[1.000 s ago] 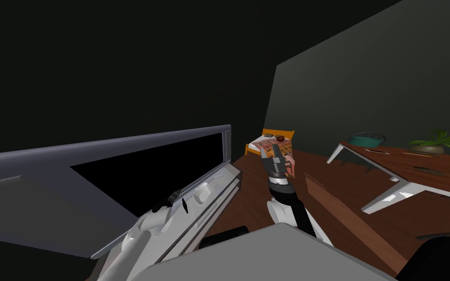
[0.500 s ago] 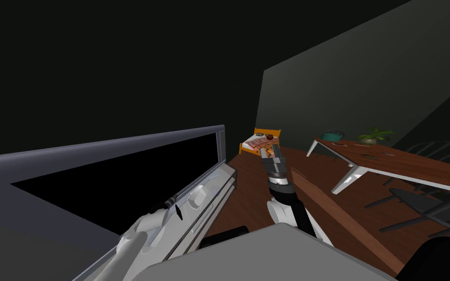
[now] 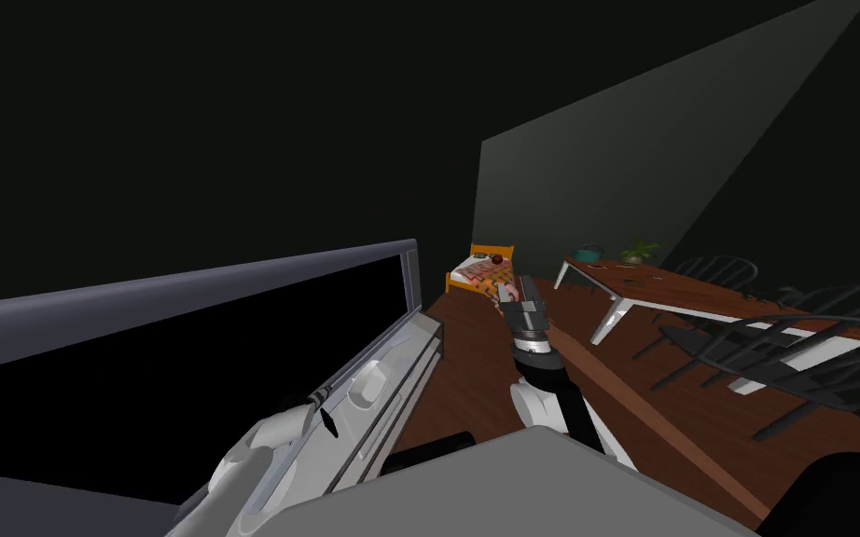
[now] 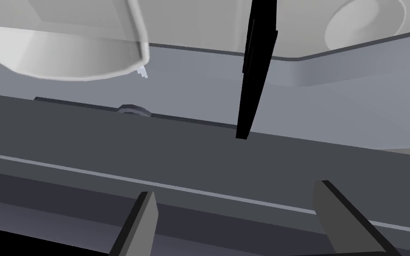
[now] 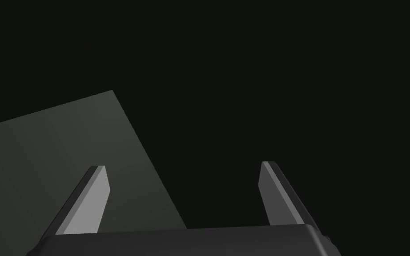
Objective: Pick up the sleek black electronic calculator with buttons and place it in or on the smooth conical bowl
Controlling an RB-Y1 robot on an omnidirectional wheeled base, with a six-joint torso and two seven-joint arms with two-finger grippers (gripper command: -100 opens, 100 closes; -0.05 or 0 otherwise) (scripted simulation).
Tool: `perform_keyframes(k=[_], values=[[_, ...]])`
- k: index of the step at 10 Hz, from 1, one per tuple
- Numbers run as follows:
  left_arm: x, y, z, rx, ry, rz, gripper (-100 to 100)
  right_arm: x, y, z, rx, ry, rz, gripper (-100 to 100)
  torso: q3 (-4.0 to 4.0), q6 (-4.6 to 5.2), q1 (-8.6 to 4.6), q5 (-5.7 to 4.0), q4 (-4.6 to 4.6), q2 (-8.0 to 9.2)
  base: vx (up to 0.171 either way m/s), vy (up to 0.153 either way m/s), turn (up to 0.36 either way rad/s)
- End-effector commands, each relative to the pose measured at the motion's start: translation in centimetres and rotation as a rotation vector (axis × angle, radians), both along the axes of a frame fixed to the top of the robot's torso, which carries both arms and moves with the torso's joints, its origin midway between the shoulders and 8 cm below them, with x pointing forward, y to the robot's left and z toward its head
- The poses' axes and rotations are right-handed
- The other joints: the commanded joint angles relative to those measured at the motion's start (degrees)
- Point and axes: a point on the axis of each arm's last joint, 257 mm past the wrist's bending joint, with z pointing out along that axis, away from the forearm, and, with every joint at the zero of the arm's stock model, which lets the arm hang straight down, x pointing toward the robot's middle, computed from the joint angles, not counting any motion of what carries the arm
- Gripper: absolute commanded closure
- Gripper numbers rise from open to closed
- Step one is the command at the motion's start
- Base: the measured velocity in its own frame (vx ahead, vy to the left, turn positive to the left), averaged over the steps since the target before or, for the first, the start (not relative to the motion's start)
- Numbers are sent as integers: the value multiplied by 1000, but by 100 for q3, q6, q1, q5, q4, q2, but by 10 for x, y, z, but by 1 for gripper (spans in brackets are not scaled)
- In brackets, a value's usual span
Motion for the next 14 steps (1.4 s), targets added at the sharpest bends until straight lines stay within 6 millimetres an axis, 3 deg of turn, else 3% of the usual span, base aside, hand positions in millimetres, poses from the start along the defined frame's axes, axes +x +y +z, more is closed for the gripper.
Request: perform_keyframes(k=[1, 4, 5, 7, 9, 10, 13, 14], values=[[-20, 5, -10, -12, 58, 23, -100, 0, 0, 0, 0, 0, 0, 0, 0, 0, 0, 0, 0, 0, -20, 58, -281], [-51, 13, -25, -36, 151, 65, -100, 0, 0, 0, 0, 0, 0, 0, 4, -3, -1, 0, 1, 7, -40, 52, -216], [-51, 13, -25, -36, 151, 65, -100, 0, 0, 0, 0, 0, 0, 0, 4, -3, -1, 0, 1, 6, -26, 30, -95], [-70, 17, -33, -52, 205, 91, -100, 0, 0, 0, 0, 0, 0, 0, -4, -2, -12, -2, -1, -7, 0, 23, -209], [-70, 17, -33, -52, 205, 91, -100, 0, 0, 0, 0, 0, 0, 0, -3, -6, -12, -2, -2, -5, -9, 11, -40], [-86, 20, -40, -65, 248, 113, -100, 0, 0, 0, 0, 0, 0, 0, -5, -7, -19, -4, -2, -9, 1, 22, -179], [-103, 22, -45, -79, 293, 137, -100, 0, 0, 0, 0, 0, 0, 0, -5, -1, -8, -2, -1, -10, -12, 33, -178], [-99, 21, -43, -76, 282, 132, -100, 0, 0, 0, 0, 0, 0, 0, -3, -6, -8, -2, -2, -6, -8, 8, -23]])
